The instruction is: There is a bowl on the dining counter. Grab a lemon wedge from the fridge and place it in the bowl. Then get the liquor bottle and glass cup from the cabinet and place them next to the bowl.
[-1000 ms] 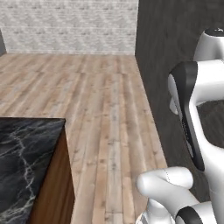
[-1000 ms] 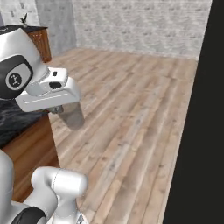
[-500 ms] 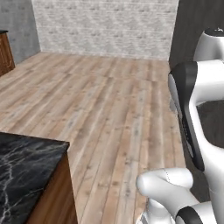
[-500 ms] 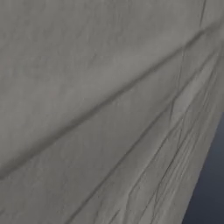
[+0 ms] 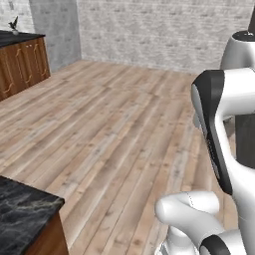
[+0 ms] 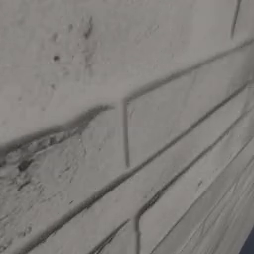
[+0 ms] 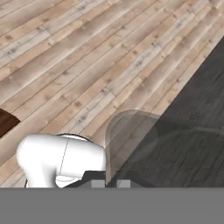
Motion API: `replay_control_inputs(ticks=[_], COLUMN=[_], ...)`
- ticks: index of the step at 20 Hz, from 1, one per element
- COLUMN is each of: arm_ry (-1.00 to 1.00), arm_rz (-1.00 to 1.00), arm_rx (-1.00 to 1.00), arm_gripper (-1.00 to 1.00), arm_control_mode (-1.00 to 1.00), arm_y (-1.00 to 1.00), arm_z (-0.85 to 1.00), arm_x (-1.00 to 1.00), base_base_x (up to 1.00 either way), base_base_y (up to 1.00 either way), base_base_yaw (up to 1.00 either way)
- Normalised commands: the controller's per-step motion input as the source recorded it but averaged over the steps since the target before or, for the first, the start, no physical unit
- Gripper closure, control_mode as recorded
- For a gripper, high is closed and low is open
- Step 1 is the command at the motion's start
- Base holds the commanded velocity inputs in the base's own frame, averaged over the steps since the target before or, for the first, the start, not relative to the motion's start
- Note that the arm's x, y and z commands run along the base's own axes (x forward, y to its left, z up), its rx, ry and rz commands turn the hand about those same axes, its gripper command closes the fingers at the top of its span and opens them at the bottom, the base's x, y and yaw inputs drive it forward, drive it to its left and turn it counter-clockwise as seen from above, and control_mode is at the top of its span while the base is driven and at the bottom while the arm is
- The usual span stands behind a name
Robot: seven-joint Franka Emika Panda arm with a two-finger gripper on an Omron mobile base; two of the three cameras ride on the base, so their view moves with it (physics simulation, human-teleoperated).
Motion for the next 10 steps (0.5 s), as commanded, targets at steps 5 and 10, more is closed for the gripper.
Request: replay_control_inputs(ticks=[5, 10], arm_ry=[0.00, 0.00], arm_rz=[0.00, 0.00], arm_rx=[0.00, 0.00], arm_gripper=[1.00, 1.00], arm_control_mode=[1.00, 1.00], arm_y=[0.00, 0.00], arm_z=[0.00, 0.00], arm_x=[0.00, 0.00], base_base_x=[1.00, 1.00], base_base_y=[-0.55, -0.51], base_base_yaw=[0.37, 0.37])
